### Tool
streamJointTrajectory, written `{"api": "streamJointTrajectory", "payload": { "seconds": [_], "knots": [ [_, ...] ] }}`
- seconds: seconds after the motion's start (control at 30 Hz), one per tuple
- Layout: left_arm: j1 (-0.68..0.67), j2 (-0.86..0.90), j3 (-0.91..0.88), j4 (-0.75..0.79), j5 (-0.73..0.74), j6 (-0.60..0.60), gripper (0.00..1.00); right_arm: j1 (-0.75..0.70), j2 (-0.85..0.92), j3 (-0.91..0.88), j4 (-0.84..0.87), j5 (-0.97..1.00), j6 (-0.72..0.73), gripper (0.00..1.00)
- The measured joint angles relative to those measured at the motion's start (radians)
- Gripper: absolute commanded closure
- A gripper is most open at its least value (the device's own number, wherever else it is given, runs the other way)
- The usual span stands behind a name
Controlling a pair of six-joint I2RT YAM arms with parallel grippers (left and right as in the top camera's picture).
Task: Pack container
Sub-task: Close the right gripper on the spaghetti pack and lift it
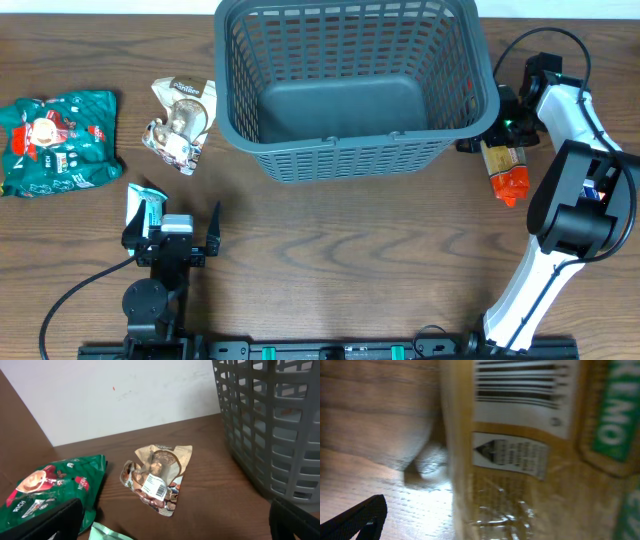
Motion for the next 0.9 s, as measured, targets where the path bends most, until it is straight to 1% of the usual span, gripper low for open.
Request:
{"api": "streamJointTrajectory", "payload": {
  "seconds": [0.27,0.5,0.7,0.9],
  "knots": [
    [0.0,0.0,0.0,0.0,0.0,0.0,0.01,-0.021,0.0,0.0,0.013,0.016,0.055,0.01],
    [0.0,0.0,0.0,0.0,0.0,0.0,0.01,-0.043,0.0,0.0,0.023,0.125,0.167,0.01],
    [0.0,0.0,0.0,0.0,0.0,0.0,0.02,-0.042,0.0,0.0,0.015,0.145,0.194,0.01],
    [0.0,0.0,0.0,0.0,0.0,0.0,0.01,-0.041,0.0,0.0,0.012,0.138,0.189,0.01]
  ]
}}
